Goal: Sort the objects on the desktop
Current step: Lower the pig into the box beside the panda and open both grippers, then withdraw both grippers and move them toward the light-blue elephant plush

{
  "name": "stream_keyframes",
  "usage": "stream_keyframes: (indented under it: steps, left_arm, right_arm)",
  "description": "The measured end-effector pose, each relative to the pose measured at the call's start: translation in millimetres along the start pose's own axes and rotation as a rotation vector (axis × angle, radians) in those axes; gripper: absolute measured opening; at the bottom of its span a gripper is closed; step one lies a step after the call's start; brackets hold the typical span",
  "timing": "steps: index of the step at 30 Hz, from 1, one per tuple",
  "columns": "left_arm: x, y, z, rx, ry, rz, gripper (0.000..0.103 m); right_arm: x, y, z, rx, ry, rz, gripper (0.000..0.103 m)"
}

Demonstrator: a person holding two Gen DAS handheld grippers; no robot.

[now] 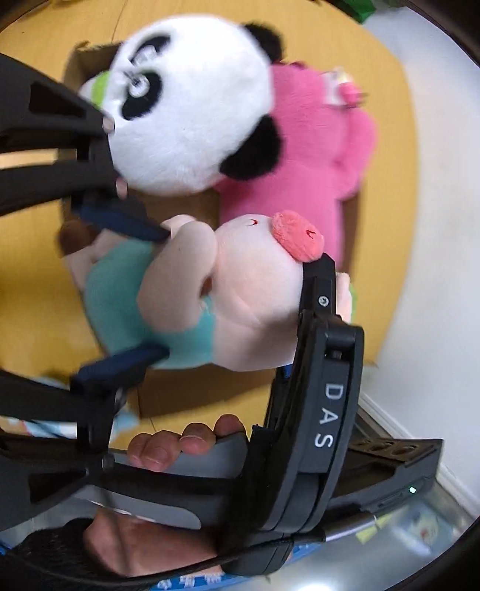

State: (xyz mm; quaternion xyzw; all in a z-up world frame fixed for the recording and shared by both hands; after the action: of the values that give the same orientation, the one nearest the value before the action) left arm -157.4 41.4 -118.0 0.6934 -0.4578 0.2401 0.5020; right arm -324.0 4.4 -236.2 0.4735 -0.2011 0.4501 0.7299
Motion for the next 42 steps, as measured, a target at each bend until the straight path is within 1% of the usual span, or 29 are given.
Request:
stream_keyframes:
  steps: [2,4,5,8,9,10,11,13,14,16,17,18,19,20,21,23,24,25,26,27,28,29,30,31,32,34,35,39,42]
  left_arm:
    - [-25,-11,19,0.028,0.033,0.066,0.043]
    - [-37,-26,31,0.067,0.012,0.094,0.045]
    - [-36,-28,33,0.089,-0.006,0.085,0.047]
    - [-31,-30,35,0.106,-0.008,0.076,0.054]
    - [-27,-31,34,0.106,-0.007,0.073,0.056]
    - [-24,-32,32,0.105,-0.005,0.071,0.060]
    - [-23,-33,34,0.101,0.001,0.071,0.062]
    - [-17,-37,35,0.105,0.015,0.068,0.062]
    - [-16,-38,36,0.114,0.015,0.067,0.062]
    - [-12,-41,42,0.130,0.018,0.064,0.063]
    - [-9,-41,45,0.133,0.024,0.059,0.063]
    - [-7,-41,48,0.129,0.032,0.055,0.063]
    - [-7,-42,52,0.119,0.042,0.053,0.062]
    - [-10,-46,57,0.110,0.048,0.051,0.062]
    - [-6,-47,59,0.106,0.051,0.045,0.062]
    - [2,-47,61,0.107,0.060,0.020,0.063]
    - [6,-46,63,0.107,0.065,0.006,0.066]
    - [13,-45,67,0.108,0.078,-0.015,0.073]
    - [21,-43,71,0.109,0.090,-0.035,0.084]
    - [29,-42,76,0.111,0.102,-0.056,0.088]
    - [37,-40,83,0.120,0.115,-0.076,0.095]
    - [46,-39,91,0.129,0.128,-0.097,0.098]
    - [57,-38,96,0.136,0.144,-0.117,0.099]
    - [74,-37,90,0.130,0.173,-0.138,0.102]
    - [82,-33,92,0.118,0.193,-0.153,0.102]
    - [98,-25,96,0.093,0.232,-0.180,0.102]
    - [105,-23,96,0.075,0.246,-0.193,0.102]
    - [113,-18,114,0.027,0.314,-0.215,0.102]
    - [105,-12,104,0.012,0.335,-0.217,0.102]
  right_arm:
    - [-24,-20,-12,-0.029,-0.012,0.052,0.059]
    - [-32,-28,-14,-0.042,-0.011,0.055,0.063]
    - [-32,-28,-14,-0.044,-0.009,0.059,0.065]
    - [-32,-26,-13,-0.053,0.003,0.094,0.076]
    - [-27,-23,-12,-0.043,0.004,0.092,0.078]
    - [-23,-20,-11,-0.032,0.005,0.090,0.078]
    - [-15,-15,-9,-0.013,0.001,0.072,0.078]
    - [6,-3,-4,0.016,-0.001,0.009,0.078]
    - [16,2,-3,0.024,-0.002,-0.014,0.076]
    - [21,4,-7,0.054,-0.058,-0.017,0.051]
    - [16,0,-10,0.076,-0.088,0.003,0.033]
    - [6,-7,-12,0.093,-0.108,0.030,0.030]
    - [-5,-15,-14,0.101,-0.125,0.050,0.030]
    - [-16,-21,-17,0.121,-0.154,0.072,0.027]
    - [-25,-25,-20,0.140,-0.184,0.090,0.026]
    - [-35,-29,-25,0.135,-0.205,0.103,0.026]
    - [-35,-30,-27,0.121,-0.206,0.102,0.027]
    - [-29,-28,-29,0.094,-0.193,0.091,0.027]
    - [-21,-25,-30,0.072,-0.185,0.076,0.033]
    - [-9,-22,-29,0.064,-0.182,0.053,0.051]
    - [5,-20,-27,0.061,-0.181,0.026,0.065]
    - [20,-17,-25,0.059,-0.179,0.000,0.085]
    - [37,-17,-22,0.061,-0.181,-0.030,0.086]
    - [56,-18,-17,0.069,-0.186,-0.065,0.086]
    - [73,-20,-13,0.082,-0.195,-0.092,0.087]
    - [103,-29,-3,0.123,-0.223,-0.129,0.096]
    - [118,-34,2,0.145,-0.242,-0.146,0.103]
    - [158,-51,11,0.195,-0.318,-0.176,0.103]
    - [170,-63,18,0.216,-0.351,-0.178,0.103]
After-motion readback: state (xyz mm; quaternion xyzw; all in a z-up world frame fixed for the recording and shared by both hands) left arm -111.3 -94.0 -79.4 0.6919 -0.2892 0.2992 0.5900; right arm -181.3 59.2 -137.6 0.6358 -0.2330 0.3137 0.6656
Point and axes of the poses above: each gripper's, at about its wrist camera, not at the fingertips, and x roughly against the way its jaws point, z to its left, y to its top, the point moved 8 cm from there along -x, roughly the way its jaws point, and after that the axes turned 10 degrees about -z, right-handed, at the moved point
